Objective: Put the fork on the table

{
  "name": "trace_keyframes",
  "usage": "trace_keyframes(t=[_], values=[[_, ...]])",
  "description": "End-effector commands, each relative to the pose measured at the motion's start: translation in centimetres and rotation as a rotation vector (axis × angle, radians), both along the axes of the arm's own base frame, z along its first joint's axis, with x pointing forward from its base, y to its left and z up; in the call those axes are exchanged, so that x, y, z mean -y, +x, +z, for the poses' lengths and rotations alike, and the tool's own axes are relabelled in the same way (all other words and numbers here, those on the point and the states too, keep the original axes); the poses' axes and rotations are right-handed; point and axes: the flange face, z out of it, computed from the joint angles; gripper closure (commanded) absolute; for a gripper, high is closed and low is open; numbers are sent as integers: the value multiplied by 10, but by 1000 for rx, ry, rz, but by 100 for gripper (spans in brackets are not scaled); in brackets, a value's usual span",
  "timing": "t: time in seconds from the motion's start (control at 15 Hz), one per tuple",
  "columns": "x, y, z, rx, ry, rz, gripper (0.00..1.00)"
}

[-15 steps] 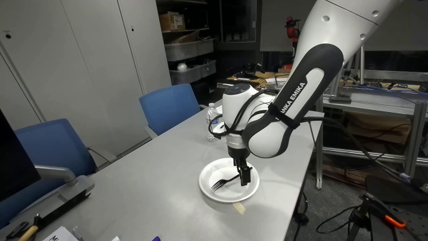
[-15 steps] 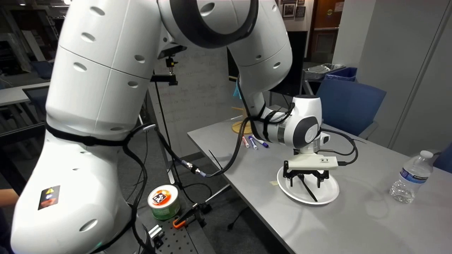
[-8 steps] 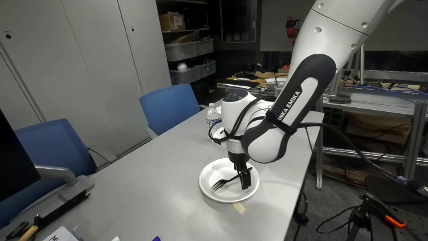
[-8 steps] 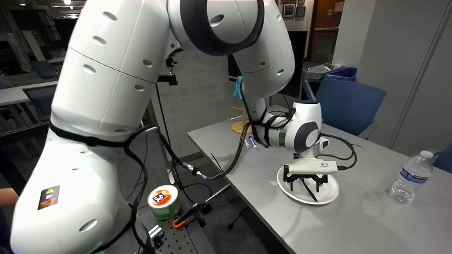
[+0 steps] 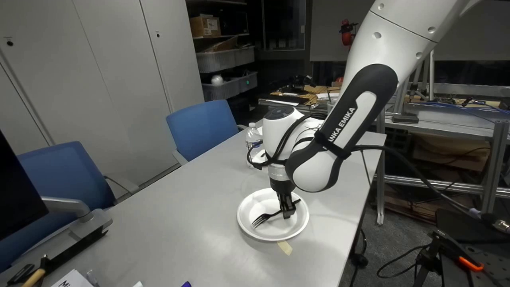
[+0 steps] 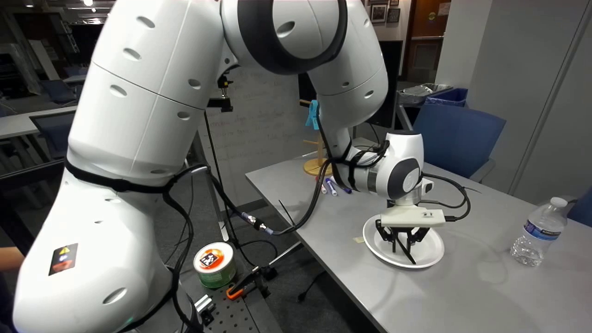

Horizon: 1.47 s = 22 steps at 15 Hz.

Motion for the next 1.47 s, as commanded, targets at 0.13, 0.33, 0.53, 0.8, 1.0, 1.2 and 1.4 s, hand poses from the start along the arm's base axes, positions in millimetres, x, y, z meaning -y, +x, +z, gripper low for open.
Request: trace_keyframes(t=[0.13,0.33,0.53,0.8,1.0,1.2,1.4], values=[[6,7,1,-7,-16,24,100],[6,5,14,7,-29,26,97],[6,3,31,25,-35,38,97],[13,7,57,64,-47,35,97],[29,11,67,85,-53,-3,97],[54,10,70,97,-51,-56,97],[81,6,72,103,-52,-115,97]])
